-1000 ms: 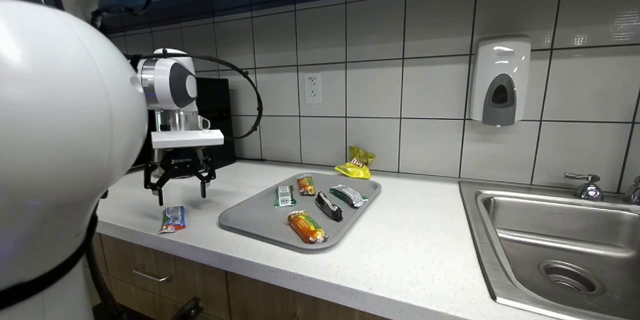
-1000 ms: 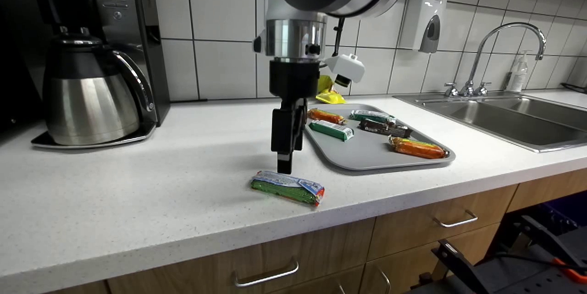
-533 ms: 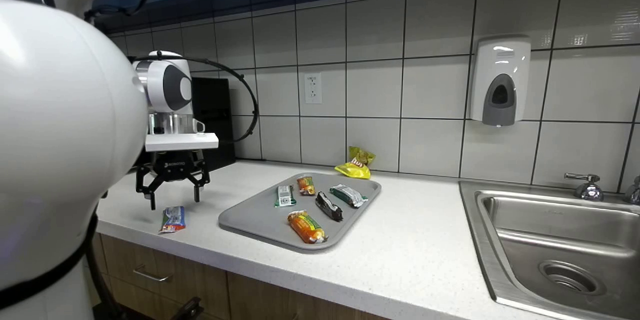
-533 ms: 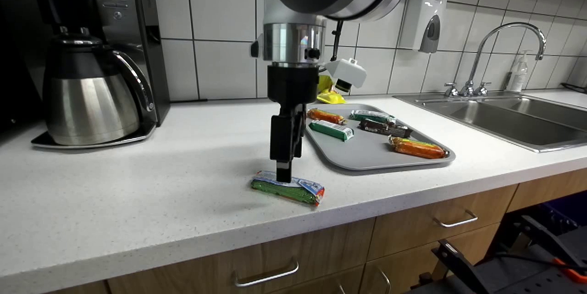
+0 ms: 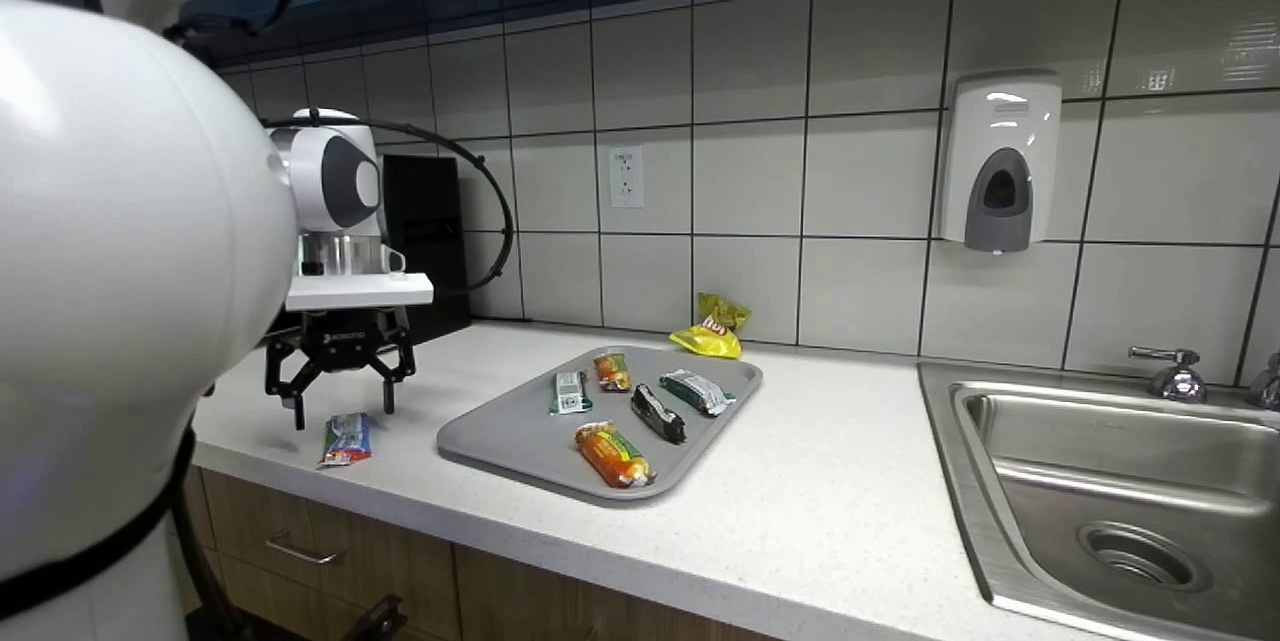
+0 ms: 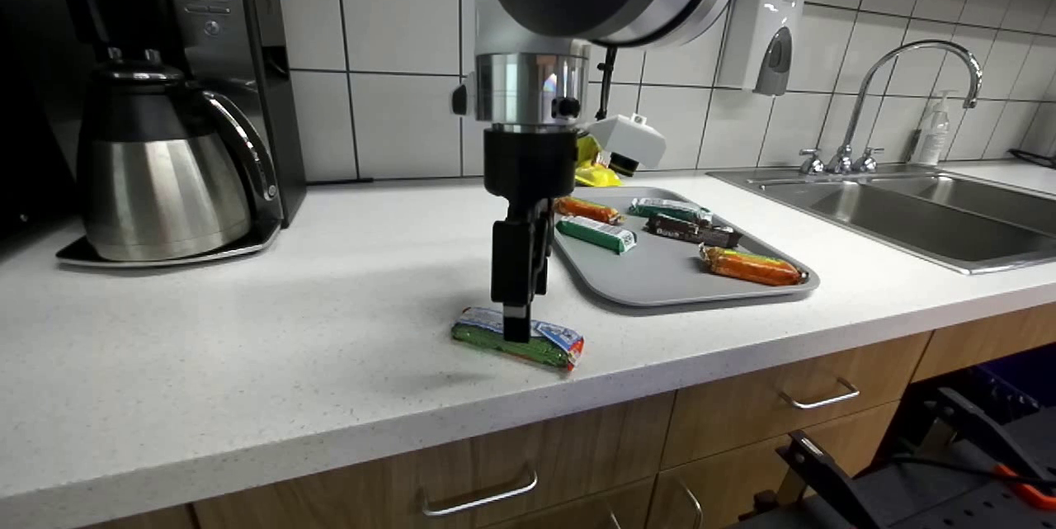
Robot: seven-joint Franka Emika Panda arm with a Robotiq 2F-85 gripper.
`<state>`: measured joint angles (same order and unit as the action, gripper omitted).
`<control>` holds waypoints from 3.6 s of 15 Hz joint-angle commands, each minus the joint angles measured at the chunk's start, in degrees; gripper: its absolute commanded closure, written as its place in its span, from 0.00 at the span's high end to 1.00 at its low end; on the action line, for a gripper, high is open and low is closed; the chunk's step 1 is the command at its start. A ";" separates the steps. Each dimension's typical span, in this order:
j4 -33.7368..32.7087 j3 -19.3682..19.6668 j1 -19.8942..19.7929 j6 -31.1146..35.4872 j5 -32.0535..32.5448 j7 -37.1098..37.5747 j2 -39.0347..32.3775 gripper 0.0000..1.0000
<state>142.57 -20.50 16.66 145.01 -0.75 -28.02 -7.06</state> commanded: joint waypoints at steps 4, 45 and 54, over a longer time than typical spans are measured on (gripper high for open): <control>0.72 -0.11 0.01 2.52 1.19 1.23 -1.08 1.00; 0.08 3.36 -1.16 3.15 5.50 2.75 5.38 0.19; 0.86 7.08 -2.67 3.44 7.36 6.86 7.76 0.19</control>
<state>142.19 -13.82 14.88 148.24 4.42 -24.54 -1.71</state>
